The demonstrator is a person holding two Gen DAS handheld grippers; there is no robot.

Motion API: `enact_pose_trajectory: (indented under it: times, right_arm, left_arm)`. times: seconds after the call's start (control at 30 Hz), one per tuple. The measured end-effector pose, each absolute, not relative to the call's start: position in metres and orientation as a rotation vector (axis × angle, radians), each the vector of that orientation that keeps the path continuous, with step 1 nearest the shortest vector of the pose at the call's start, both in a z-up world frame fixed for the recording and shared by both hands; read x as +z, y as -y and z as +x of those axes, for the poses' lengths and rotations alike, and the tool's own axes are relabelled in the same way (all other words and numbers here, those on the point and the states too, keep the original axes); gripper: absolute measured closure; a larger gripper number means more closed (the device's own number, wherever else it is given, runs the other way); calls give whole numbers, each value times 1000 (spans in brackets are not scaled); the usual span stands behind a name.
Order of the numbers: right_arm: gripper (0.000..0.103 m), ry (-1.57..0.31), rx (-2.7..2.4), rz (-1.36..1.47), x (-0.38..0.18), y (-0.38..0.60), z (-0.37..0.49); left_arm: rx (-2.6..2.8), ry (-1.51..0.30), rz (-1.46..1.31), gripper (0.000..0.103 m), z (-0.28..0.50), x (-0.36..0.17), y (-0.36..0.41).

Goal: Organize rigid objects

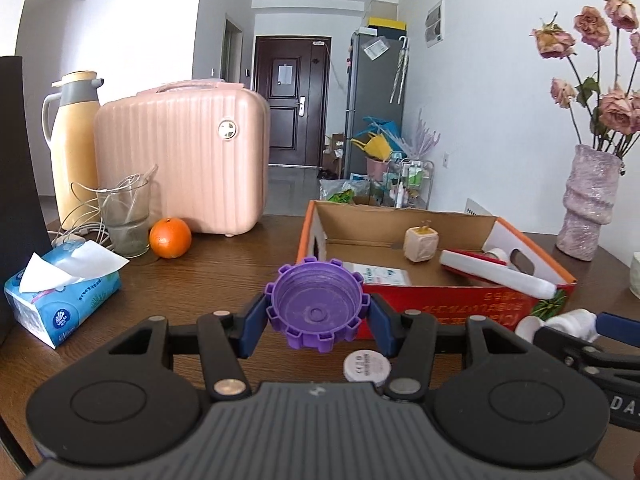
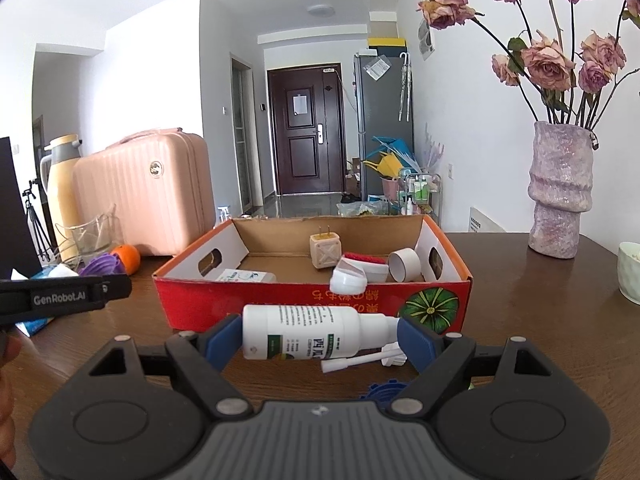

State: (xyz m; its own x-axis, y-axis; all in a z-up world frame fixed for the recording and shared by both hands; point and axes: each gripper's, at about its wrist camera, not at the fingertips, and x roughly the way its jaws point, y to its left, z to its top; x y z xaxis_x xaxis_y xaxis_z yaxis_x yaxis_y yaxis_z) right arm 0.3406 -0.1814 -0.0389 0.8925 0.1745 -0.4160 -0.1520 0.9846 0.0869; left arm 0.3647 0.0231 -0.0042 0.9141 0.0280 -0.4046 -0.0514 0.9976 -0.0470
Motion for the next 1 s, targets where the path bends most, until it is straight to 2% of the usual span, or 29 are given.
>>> enact_pose_trajectory:
  times: [1.0]
  right_arm:
    - [19, -320, 161, 86, -10, 210, 343]
  left_arm:
    - [11, -381, -82, 48, 365, 16, 36]
